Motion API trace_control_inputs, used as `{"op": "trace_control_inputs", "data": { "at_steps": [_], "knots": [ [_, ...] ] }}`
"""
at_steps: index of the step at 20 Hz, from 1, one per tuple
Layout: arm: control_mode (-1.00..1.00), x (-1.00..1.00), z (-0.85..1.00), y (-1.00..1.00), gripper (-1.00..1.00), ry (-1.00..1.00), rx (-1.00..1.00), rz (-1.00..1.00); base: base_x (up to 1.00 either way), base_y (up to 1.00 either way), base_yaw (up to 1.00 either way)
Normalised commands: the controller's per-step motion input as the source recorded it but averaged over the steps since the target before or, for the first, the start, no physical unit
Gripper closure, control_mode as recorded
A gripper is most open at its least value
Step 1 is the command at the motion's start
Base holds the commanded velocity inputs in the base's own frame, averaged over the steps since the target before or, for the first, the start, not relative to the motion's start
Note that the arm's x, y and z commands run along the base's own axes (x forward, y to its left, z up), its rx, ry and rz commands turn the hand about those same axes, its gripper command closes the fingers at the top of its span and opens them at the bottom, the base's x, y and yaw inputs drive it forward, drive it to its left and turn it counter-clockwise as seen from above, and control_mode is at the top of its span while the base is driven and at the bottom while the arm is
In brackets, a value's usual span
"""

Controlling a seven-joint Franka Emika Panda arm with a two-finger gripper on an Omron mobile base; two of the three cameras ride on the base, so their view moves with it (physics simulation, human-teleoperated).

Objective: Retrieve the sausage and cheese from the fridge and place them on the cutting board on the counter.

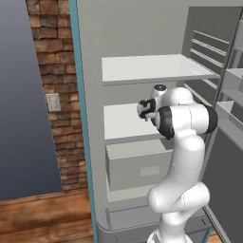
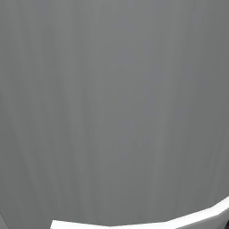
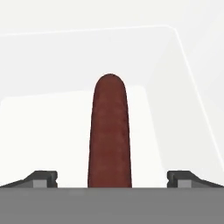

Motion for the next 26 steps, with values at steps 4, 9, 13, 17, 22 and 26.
{"op": "trace_control_inputs", "data": {
  "at_steps": [4,9,13,17,22,26],
  "knots": [
    [-1.0,0.0,0.0,0.0,1.0,0.0,0.0,0.0,0.0,0.0,0.0],
    [-1.0,0.0,0.0,0.0,1.0,0.0,0.0,0.0,0.0,0.0,0.0],
    [-1.0,0.0,0.0,0.0,1.0,0.0,0.0,0.0,0.0,0.0,0.0],
    [-1.0,0.0,-0.03,0.0,1.0,0.0,0.0,0.0,0.0,0.0,0.0],
    [-1.0,-0.16,0.0,0.0,1.0,-0.01,0.0,0.0,0.0,0.0,0.0],
    [-1.0,-0.42,0.0,0.0,1.0,-0.03,0.0,0.0,0.0,0.0,0.0]
  ]
}}
